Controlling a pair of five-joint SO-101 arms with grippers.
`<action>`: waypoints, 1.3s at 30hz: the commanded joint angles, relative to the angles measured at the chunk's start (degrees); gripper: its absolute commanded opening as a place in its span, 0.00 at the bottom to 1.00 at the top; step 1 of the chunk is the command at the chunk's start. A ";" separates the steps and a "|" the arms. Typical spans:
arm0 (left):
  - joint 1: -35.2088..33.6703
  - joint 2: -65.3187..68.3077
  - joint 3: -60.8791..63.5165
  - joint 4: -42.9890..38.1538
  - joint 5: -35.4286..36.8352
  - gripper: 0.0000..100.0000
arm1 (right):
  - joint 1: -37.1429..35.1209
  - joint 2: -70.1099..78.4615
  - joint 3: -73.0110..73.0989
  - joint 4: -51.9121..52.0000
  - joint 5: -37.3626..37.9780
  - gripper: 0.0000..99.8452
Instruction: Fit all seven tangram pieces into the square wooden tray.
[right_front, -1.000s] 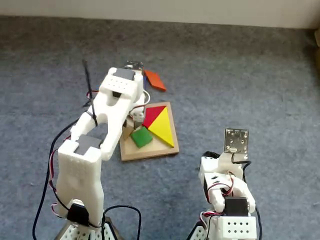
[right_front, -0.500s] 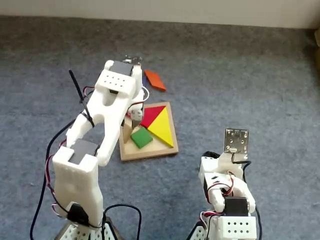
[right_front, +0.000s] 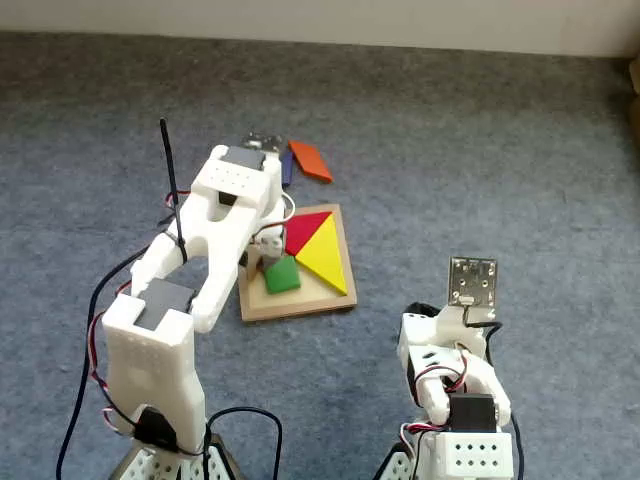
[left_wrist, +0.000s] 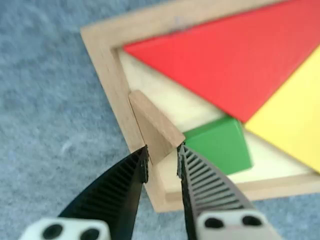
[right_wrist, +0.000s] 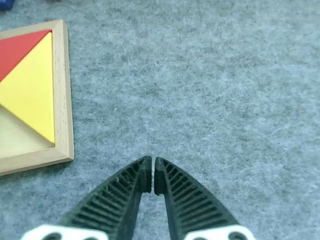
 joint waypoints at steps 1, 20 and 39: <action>-2.59 -3.03 -0.31 -7.47 -3.16 0.12 | 0.75 -1.10 6.55 0.04 -0.26 0.03; 3.56 -3.65 -15.78 8.53 -6.77 0.12 | 0.75 -1.10 6.55 0.04 -0.26 0.03; 0.48 1.63 -24.48 -10.99 -10.73 0.28 | 0.75 -1.10 6.55 0.04 -0.26 0.03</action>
